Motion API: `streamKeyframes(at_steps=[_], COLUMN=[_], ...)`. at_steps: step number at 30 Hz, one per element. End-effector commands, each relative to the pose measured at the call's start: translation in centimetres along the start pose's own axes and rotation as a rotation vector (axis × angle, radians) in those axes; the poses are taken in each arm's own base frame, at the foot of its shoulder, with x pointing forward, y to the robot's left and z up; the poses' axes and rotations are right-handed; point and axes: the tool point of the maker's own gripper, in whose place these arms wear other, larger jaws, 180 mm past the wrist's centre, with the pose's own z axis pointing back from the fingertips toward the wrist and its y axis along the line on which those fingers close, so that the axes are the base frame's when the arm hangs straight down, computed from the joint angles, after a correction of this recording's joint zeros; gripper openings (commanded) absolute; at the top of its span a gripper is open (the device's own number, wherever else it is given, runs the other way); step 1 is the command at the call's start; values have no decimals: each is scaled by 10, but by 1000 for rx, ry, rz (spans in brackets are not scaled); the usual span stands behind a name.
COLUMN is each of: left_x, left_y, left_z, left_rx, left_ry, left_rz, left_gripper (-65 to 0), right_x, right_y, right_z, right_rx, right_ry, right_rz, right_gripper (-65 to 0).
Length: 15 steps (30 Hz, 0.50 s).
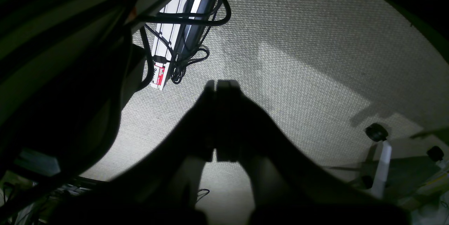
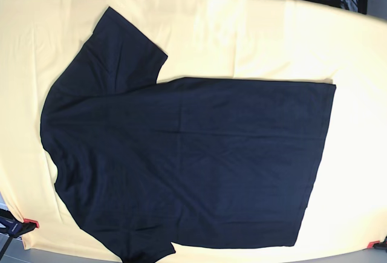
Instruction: Fold the T-shirt properly
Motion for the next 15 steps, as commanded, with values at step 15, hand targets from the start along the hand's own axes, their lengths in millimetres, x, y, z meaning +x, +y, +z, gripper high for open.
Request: streamKeyframes(at_steps=[15], left_x=[0], left_y=[-3], left_z=[0], left_rx=[-9], left_ry=[-8], left_rz=[9], left_gripper=[-650], right_x=[2], right_y=[9], right_z=[1], right_rx=[53], right_ry=[-7], right_rz=[20], right_gripper=[-650])
